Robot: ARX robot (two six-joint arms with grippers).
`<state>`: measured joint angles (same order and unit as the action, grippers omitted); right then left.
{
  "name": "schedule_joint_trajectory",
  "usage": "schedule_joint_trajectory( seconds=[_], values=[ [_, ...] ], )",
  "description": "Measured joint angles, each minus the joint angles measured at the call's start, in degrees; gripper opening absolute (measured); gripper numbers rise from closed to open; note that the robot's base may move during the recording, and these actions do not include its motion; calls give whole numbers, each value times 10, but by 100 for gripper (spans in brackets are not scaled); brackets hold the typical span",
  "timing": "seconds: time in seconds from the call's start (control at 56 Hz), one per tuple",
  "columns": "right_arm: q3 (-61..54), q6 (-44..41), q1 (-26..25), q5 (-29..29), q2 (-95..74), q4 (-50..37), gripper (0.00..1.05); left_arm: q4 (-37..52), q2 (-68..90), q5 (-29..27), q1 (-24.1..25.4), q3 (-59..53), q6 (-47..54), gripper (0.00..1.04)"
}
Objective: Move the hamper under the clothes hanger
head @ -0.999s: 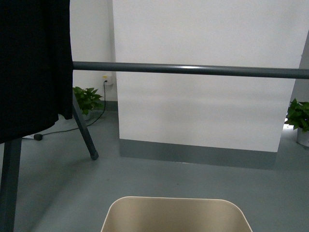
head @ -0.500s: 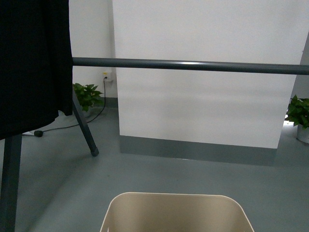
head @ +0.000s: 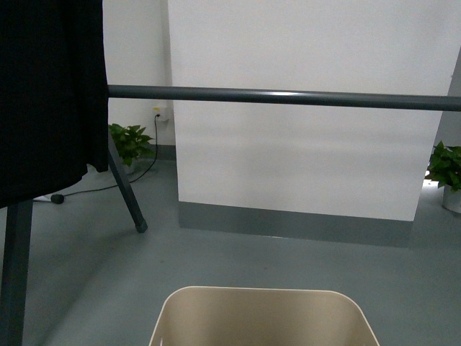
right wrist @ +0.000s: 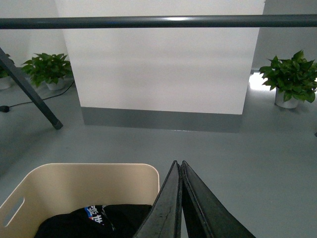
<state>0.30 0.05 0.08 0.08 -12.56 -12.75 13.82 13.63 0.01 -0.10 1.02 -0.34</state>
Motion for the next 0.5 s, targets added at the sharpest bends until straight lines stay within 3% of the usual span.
schedule_joint_trajectory(
  seconds=[0.25,0.303,0.375,0.5],
  values=[
    [0,0,0,0,27,27,2,-30,-30,0,0,0,0,3],
    [0,0,0,0,78,97,2,-39,-39,0,0,0,0,3],
    [0,0,0,-2,119,124,2,-125,-107,0,0,0,0,3],
    [0,0,0,-2,122,127,2,-136,-132,0,0,0,0,3]
  ],
)
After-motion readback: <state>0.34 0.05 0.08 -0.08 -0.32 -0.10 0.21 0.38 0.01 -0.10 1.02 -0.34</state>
